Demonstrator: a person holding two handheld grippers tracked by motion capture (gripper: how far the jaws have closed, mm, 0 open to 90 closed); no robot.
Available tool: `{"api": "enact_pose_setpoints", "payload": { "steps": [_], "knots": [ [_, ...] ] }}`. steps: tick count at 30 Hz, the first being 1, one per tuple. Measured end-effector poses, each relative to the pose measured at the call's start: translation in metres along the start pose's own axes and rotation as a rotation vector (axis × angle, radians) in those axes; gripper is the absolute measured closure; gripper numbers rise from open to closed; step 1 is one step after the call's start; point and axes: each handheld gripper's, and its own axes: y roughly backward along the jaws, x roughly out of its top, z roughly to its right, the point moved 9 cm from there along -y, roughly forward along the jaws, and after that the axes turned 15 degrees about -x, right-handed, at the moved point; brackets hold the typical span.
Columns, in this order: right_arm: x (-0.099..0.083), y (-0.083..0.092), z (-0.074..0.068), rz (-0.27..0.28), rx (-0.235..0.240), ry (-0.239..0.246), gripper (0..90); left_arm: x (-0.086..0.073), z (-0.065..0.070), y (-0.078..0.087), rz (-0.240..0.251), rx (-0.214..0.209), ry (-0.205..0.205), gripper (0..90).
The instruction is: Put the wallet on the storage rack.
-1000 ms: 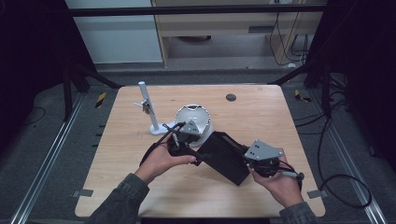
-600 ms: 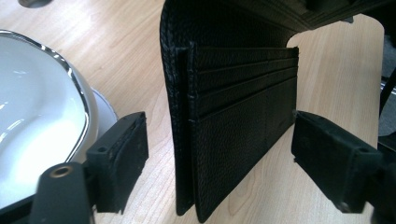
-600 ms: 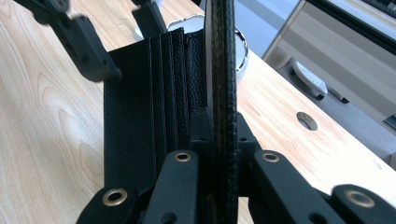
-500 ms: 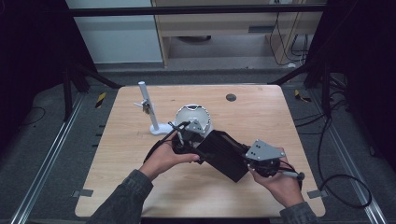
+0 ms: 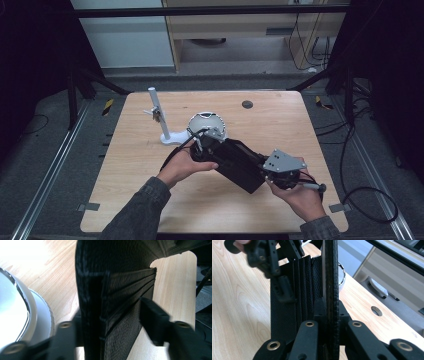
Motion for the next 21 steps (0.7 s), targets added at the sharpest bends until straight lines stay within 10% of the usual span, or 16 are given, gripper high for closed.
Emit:
{"api": "enact_pose_setpoints", "payload": {
  "steps": [6,11,21],
  "knots": [
    [-0.008,0.000,-0.001,-0.018,0.009,0.011,80.9,0.006,0.013,0.010,0.021,-0.035,0.012,79.0],
    [-0.013,0.001,-0.002,-0.025,0.024,-0.006,72.2,0.013,0.020,0.018,0.005,0.018,-0.020,79.6],
    [-0.044,-0.004,-0.021,-0.113,0.096,-0.074,27.4,0.029,0.024,0.045,0.010,0.099,-0.034,79.9]
  ]
}}
